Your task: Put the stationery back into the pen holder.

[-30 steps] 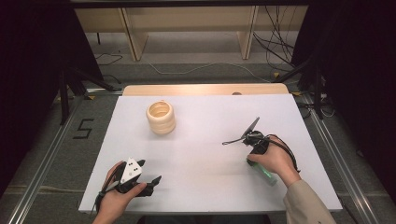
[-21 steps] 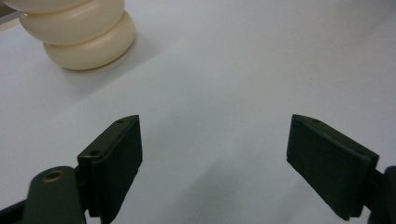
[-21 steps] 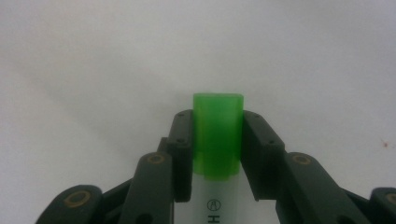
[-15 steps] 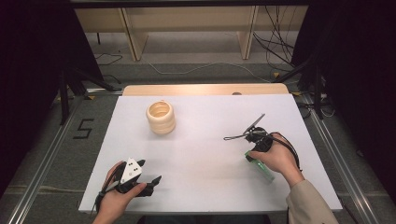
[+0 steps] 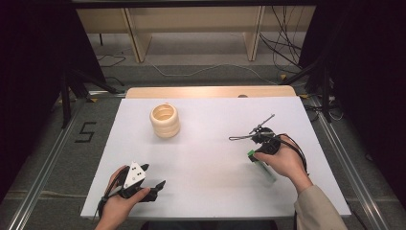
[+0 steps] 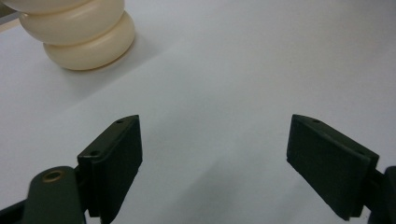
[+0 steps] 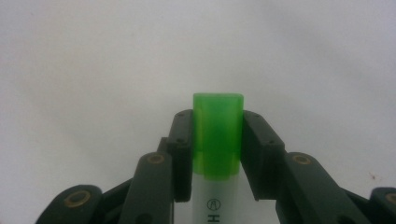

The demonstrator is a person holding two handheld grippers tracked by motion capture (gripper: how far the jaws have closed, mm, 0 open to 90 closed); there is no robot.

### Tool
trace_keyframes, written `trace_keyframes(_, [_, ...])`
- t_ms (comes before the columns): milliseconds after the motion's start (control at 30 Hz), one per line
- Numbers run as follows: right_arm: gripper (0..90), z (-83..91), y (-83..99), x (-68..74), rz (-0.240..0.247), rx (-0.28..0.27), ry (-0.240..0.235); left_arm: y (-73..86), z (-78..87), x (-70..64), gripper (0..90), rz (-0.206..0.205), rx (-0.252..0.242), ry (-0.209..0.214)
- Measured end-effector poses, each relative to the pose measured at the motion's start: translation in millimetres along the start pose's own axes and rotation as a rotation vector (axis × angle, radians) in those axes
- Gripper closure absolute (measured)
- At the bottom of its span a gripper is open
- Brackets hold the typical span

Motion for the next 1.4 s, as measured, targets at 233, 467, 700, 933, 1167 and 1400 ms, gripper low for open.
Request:
trace_keyframes(233, [67.3,5.1,-6.1,0.5,0.0,-0.073,0.01,0.0,-0.1,-0.1,18.2,0.001,0.0,0.001])
trace_keyframes(467, [67.3,7.8,-10.4,1.1,0.012,-0.121,0.019,0.0,-0.3,-0.2,18.2,0.0,0.0,0.002])
trace_keyframes(700, [67.3,11.3,-15.3,2.2,0.023,-0.18,0.02,-0.1,-0.4,-0.1,18.2,0.001,-0.001,0.001])
trace_keyframes(933, [67.3,18.3,-20.5,2.0,0.026,-0.266,0.031,-0.5,-0.1,0.3,18.2,-0.003,-0.002,-0.001])
trace_keyframes(1167, [67.3,22.1,-26.1,2.1,0.042,-0.358,0.044,-0.8,0.1,0.3,18.2,-0.003,-0.004,-0.001])
trace_keyframes(1400, [67.3,26.0,-29.8,2.2,0.032,-0.431,0.038,-0.9,0.2,0.3,18.2,-0.005,-0.005,-0.001])
Point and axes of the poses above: each handheld gripper's, and its own axes: z roughly backward along the jaws, y roughly out of its underside, x roughly to its left, the point moved 6 cm from there along -z, roughly forward along the jaws, and after that the axes turned 9 degrees about z, right-handed, at the moved point
